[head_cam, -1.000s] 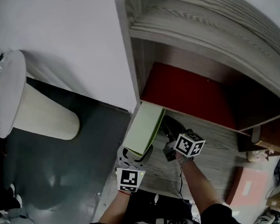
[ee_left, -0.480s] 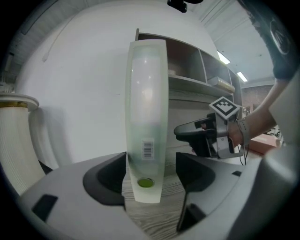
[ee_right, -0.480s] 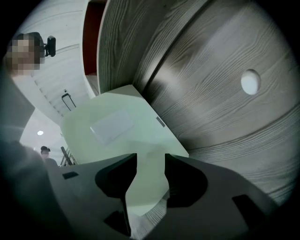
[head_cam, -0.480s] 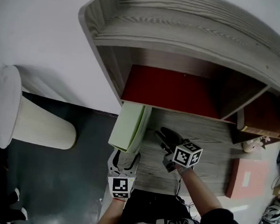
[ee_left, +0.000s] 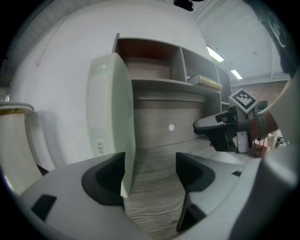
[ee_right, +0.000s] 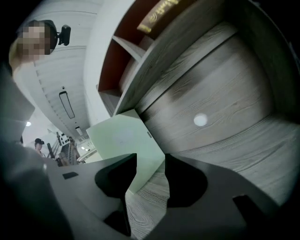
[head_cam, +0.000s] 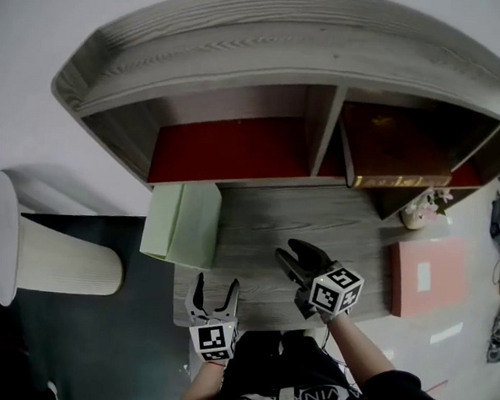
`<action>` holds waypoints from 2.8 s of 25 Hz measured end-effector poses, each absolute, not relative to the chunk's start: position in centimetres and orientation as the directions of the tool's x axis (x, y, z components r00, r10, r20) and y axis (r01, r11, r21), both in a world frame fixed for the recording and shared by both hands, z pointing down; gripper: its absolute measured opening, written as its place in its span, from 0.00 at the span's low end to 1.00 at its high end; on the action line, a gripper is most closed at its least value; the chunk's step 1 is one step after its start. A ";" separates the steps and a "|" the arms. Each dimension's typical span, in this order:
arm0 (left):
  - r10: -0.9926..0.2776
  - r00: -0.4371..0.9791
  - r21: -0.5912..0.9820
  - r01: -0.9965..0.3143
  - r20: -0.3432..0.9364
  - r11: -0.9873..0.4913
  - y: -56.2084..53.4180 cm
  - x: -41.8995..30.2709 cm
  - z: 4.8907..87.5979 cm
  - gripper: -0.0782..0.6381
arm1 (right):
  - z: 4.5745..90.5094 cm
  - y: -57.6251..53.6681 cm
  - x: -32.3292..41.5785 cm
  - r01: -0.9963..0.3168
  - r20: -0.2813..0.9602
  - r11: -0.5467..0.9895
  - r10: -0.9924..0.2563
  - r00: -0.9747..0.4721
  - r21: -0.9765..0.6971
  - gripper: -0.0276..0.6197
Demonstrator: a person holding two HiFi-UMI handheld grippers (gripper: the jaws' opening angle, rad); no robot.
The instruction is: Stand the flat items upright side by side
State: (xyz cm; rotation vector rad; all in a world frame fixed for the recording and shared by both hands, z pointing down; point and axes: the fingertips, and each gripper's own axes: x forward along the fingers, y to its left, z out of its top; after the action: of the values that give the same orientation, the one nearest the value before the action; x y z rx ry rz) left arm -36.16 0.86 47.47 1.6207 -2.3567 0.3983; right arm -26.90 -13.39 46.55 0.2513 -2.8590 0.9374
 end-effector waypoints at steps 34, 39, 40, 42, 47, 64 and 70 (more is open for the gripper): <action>-0.828 0.473 0.065 -0.876 0.302 -0.477 -16.6 10.4 51.1 0.56 | 49.7 -16.0 31.1 -0.801 0.209 0.313 -0.858 -0.469 -0.510 0.36; -0.804 0.499 0.089 -0.862 0.323 -0.499 -17.1 12.4 51.9 0.56 | 50.6 -15.9 34.2 -0.807 0.217 0.255 -0.881 -0.421 -0.532 0.36; -0.804 0.496 0.095 -0.864 0.329 -0.494 -17.3 12.4 52.2 0.56 | 50.9 -16.0 34.7 -0.808 0.222 0.244 -0.883 -0.414 -0.536 0.36; -0.803 0.487 0.107 -0.870 0.343 -0.482 -18.0 12.5 52.9 0.56 | 51.6 -16.5 35.6 -0.806 0.229 0.223 -0.887 -0.402 -0.549 0.36; -0.803 0.470 0.142 -0.881 0.367 -0.451 -19.5 12.9 54.3 0.56 | 53.0 -18.3 37.6 -0.800 0.259 0.194 -0.880 -0.397 -0.567 0.37; -0.852 0.268 0.236 -0.956 0.449 -0.176 -23.9 14.5 58.8 0.56 | 58.1 -30.8 43.1 -0.806 0.436 0.278 -0.726 -0.532 -0.522 0.43; -0.855 0.226 0.286 -0.953 0.468 -0.095 -24.4 15.4 60.2 0.56 | 60.2 -33.6 42.9 -0.782 0.498 0.327 -0.627 -0.599 -0.530 0.47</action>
State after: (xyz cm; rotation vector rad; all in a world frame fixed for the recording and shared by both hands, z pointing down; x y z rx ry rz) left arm 15.36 -24.43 60.22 1.9781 -1.6575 0.2455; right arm 42.89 -33.62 60.23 1.2872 -2.3868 1.1299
